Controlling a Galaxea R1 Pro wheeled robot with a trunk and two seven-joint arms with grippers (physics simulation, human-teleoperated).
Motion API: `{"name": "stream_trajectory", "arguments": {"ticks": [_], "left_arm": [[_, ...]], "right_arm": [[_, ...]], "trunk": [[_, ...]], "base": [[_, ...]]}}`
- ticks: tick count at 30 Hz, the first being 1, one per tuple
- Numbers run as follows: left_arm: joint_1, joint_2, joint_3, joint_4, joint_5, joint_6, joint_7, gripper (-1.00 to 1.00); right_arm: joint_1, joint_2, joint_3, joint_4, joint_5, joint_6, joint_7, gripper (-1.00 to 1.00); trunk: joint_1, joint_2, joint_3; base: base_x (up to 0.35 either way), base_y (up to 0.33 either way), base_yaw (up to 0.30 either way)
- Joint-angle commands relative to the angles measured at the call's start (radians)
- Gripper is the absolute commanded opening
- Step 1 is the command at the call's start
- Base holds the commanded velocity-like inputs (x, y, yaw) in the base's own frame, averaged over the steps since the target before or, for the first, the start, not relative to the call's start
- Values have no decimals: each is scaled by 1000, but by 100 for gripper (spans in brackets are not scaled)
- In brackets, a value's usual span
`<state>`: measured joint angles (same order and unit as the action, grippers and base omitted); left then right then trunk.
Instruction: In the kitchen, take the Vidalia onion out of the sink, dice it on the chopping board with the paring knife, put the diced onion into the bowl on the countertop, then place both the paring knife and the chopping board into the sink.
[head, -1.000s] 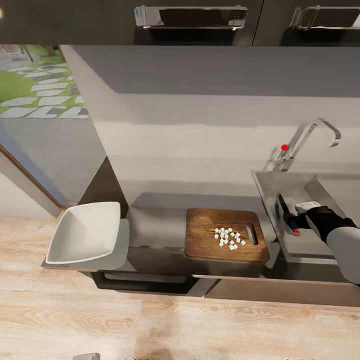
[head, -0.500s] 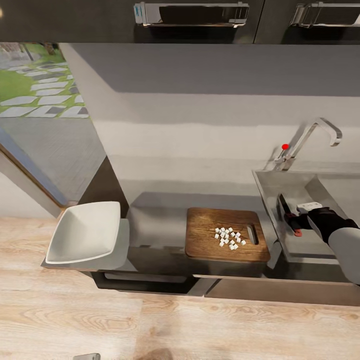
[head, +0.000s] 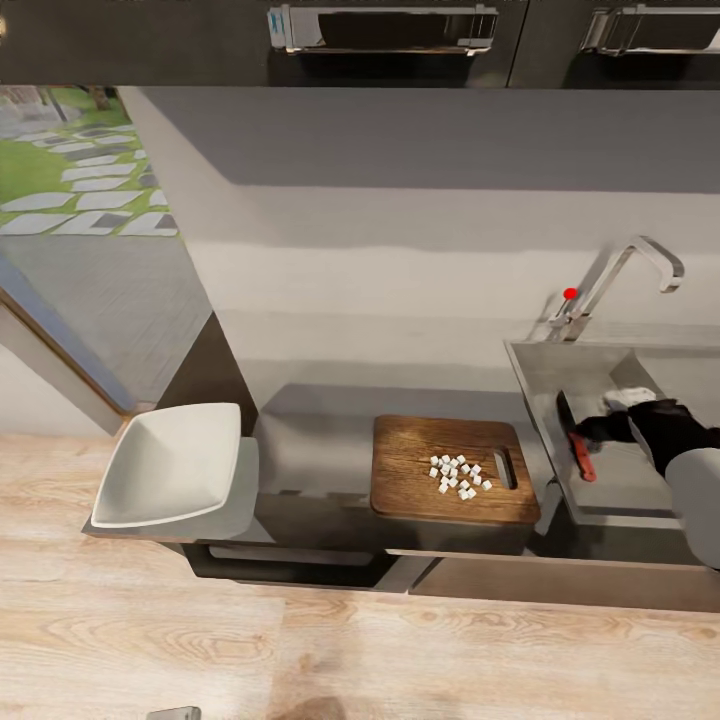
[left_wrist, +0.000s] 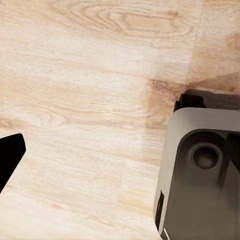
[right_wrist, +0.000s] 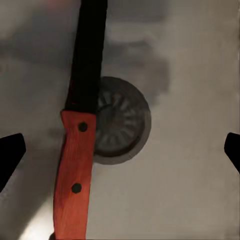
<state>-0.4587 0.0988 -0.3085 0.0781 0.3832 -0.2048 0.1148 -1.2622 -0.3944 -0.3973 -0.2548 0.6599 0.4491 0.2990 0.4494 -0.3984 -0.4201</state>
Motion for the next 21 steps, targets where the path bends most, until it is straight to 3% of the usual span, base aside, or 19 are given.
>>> {"name": "stream_trajectory", "arguments": {"ticks": [1, 2, 3, 4, 6, 7, 12, 21], "left_arm": [[-2, -1, -9, 3, 6, -6, 0, 100], [-2, -1, -9, 4, 6, -5, 0, 100], [-2, -2, -9, 4, 6, -5, 0, 100], [-2, -2, -9, 4, 6, -5, 0, 100], [-2, -2, -9, 4, 6, -5, 0, 100], [-2, -2, -9, 4, 6, -5, 0, 100], [-2, -2, -9, 4, 6, -6, 0, 100], [-2, -2, -9, 4, 6, -5, 0, 100]], "right_arm": [[0, 1, -8, -125, 3, 84, 51, 100], [0, 3, -8, -224, -2, 175, 83, 100], [0, 6, -4, -385, -7, 330, 140, 100], [0, 7, -1, -486, -8, 410, 181, 100], [0, 10, 4, -650, -8, 493, 268, 100], [0, 10, 4, -679, -7, 509, 286, 100], [0, 8, 5, -721, -4, 534, 317, 100], [1, 9, 5, -695, -3, 535, 319, 100]], "trunk": [[1, -2, -2], [1, -2, -2], [1, -2, -2], [1, -2, -2], [1, -2, -2], [1, -2, -2], [1, -2, -2], [1, -2, -2]], "base": [[0, 0, 0], [0, 0, 0], [0, 0, 0], [0, 0, 0], [0, 0, 0], [0, 0, 0], [-29, 13, 0], [-226, 168, 0]]}}
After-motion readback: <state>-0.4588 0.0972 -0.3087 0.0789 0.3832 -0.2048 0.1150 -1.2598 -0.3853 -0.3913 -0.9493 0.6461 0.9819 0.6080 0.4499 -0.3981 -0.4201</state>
